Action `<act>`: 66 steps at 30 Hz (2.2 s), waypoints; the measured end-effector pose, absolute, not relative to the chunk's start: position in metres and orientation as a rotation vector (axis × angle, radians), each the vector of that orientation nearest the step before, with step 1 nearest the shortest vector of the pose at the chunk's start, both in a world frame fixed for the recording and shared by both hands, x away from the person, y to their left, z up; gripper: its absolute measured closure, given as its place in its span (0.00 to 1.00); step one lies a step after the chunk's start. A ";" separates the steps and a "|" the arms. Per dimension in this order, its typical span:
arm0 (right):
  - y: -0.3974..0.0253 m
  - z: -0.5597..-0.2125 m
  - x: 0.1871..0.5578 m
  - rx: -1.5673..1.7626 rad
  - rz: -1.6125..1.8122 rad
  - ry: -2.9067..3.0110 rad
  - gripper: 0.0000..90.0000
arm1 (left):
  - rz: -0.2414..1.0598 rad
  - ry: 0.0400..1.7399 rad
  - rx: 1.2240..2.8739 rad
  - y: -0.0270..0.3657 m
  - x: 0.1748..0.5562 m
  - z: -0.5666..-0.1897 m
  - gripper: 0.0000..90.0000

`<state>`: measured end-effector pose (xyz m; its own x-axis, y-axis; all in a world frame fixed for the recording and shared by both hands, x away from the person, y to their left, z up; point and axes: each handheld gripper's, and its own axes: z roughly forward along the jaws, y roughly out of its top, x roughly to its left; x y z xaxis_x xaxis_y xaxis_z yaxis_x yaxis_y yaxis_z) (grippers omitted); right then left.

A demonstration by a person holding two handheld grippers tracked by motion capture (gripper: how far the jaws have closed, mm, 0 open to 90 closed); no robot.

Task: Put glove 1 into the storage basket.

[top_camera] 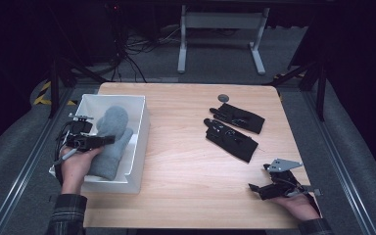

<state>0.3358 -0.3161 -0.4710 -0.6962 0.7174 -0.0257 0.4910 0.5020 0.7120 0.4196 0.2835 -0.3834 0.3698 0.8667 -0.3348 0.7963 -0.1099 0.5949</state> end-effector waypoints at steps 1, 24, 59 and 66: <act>-0.316 -0.471 0.336 1.013 1.002 2.431 0.03 | 0.117 1.449 1.913 0.284 0.421 -0.386 0.79; -0.316 -0.471 0.336 1.014 1.001 2.430 0.03 | 0.103 1.562 2.007 0.278 0.439 -0.416 0.48; -0.316 -0.471 0.336 1.015 1.000 2.428 0.03 | 0.275 1.157 2.013 0.208 0.411 -0.310 0.01; -0.316 -0.471 0.336 1.015 1.000 2.428 0.03 | 0.265 1.086 2.036 0.182 0.407 -0.304 0.00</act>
<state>0.3360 -0.3156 -0.4710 -0.6941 0.7193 -0.0270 0.4917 0.5012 0.7120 0.4072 0.1817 -0.3037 0.6101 0.7731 -0.1733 0.6067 -0.3152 0.7298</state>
